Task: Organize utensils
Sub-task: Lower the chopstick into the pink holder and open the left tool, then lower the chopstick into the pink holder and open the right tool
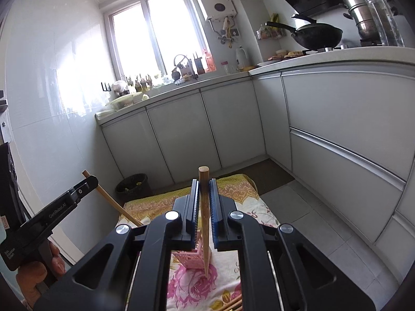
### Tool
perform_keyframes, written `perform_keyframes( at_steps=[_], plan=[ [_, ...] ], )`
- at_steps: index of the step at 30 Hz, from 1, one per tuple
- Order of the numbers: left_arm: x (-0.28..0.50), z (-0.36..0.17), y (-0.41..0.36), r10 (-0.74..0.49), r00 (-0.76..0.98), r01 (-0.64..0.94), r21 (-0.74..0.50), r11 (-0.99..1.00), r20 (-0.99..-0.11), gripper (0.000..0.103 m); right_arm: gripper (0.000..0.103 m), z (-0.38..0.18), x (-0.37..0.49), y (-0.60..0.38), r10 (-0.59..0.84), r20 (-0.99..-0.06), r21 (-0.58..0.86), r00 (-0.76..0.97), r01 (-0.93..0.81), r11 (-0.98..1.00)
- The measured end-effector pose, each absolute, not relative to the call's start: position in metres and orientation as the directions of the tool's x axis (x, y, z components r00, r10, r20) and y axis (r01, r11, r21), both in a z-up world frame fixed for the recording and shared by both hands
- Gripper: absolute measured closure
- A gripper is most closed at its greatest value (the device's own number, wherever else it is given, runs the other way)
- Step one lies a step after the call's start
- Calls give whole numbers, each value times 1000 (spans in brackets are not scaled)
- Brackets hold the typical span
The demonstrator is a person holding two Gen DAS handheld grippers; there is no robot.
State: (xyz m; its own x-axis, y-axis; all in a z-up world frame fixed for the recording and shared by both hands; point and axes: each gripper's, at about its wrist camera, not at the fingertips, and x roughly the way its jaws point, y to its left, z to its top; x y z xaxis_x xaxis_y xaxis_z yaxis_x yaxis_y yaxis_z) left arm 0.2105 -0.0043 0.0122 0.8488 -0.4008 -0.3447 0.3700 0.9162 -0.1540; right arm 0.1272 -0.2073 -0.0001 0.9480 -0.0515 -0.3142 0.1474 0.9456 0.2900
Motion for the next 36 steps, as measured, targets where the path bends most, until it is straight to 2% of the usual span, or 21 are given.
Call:
perform_keyframes(
  at_steps=[9, 15, 19, 22, 28, 31, 36],
  plan=[
    [237, 2, -17, -358, 868, 335, -126, 934, -345, 97, 95, 6, 153, -203, -31, -280, 294, 960, 116, 949],
    [264, -27, -28, -339, 844, 325, -107, 940, -415, 96, 95, 3, 165, -205, -22, -265, 314, 964, 108, 943],
    [276, -44, -21, -350, 814, 323, -140, 936, -464, 86, 95, 4, 179, -200, -17, -247, 313, 969, 97, 945],
    [273, -40, -14, -348, 824, 318, -144, 937, -446, 82, 95, -1, 189, -193, -18, -240, 304, 971, 93, 948],
    [259, -18, -1, -356, 854, 315, -168, 934, -380, 82, 95, -13, 210, -183, -17, -252, 293, 967, 93, 952],
    [251, -6, 8, -351, 868, 305, -183, 935, -350, 76, 95, -19, 215, -179, -18, -253, 282, 967, 91, 955],
    [246, 1, 17, -343, 879, 292, -195, 936, -332, 74, 95, -33, 231, -174, -16, -285, 281, 958, 100, 955]
  ],
)
